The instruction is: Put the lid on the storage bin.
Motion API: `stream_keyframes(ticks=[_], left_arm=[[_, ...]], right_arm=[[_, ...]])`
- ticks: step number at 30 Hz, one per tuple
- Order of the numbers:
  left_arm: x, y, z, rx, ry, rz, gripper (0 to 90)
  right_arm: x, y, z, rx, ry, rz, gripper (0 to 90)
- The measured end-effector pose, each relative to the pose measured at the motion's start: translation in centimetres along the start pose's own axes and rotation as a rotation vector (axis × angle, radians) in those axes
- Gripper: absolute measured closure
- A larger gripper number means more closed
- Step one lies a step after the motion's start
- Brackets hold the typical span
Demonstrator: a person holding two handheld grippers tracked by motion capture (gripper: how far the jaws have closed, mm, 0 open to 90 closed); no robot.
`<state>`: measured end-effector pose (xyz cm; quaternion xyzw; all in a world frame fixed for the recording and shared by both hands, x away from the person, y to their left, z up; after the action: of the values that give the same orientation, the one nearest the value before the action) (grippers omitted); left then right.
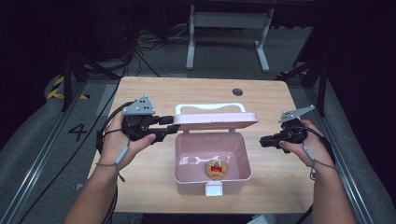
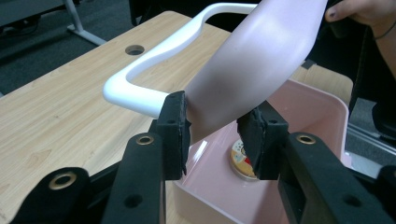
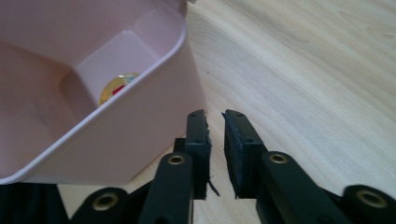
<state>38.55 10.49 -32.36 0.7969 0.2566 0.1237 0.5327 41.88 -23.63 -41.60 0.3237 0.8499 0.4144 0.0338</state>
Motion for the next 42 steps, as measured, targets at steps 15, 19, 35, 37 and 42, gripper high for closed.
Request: stream_keyframes(ticks=[15, 19, 35, 37, 42], left_arm=[[-0.9, -0.8, -0.2, 0.054, -0.003, 0.025, 60.5], [-1.1, -1.0, -0.3, 0.062, -0.012, 0.029, 60.0], [-2.0, -2.4, -0.6, 0.175, -0.057, 0.030, 59.5], [-2.0, -2.5, -0.6, 0.178, -0.061, 0.030, 59.4], [-1.8, -2.9, -0.7, 0.176, -0.143, -0.005, 58.3]], right_arm=[[3.1, 1.2, -0.5, -0.023, 0.092, -0.086, 89.0], [3.9, 1.3, -0.4, -0.013, 0.117, -0.101, 88.0], [5.6, 2.2, -0.8, -0.058, 0.152, -0.142, 87.7], [5.8, 2.4, -0.8, -0.073, 0.156, -0.141, 87.9], [5.9, 3.2, -1.4, -0.142, 0.151, -0.133, 90.0]])
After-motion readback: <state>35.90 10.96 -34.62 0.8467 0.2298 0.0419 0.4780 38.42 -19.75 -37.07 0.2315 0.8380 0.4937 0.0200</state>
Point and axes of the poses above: each handheld gripper's, and its own axes: z roughly forward along the jaws, y roughly out of its top, x roughly to its left, the point moved 8 cm from there along z, roughly forward along the jaws, and after that the axes turned 8 degrees about -x, right-handed, at the moved point
